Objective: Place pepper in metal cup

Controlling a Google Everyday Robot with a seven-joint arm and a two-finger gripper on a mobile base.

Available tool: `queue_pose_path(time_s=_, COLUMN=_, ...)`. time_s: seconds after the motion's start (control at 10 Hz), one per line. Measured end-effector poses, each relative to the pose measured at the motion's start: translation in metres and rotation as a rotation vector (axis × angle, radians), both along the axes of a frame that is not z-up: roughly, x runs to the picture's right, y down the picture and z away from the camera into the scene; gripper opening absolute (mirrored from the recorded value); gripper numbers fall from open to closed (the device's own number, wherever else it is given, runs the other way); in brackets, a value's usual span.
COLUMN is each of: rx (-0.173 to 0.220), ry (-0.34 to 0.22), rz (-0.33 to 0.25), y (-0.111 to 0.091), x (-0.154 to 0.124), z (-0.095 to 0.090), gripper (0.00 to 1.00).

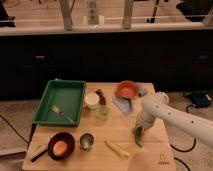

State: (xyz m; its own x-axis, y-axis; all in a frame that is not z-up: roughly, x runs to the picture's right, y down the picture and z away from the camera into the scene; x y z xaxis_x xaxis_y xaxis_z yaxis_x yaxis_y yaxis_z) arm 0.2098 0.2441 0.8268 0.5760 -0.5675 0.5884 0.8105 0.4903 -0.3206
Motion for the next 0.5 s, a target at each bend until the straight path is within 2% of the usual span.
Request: queue_pose_path(time_s=0.5, rx=0.038, ry=0.006, rz=-0.04, y=-0.029, x=-0.012, z=-0.047, gripper=0.0)
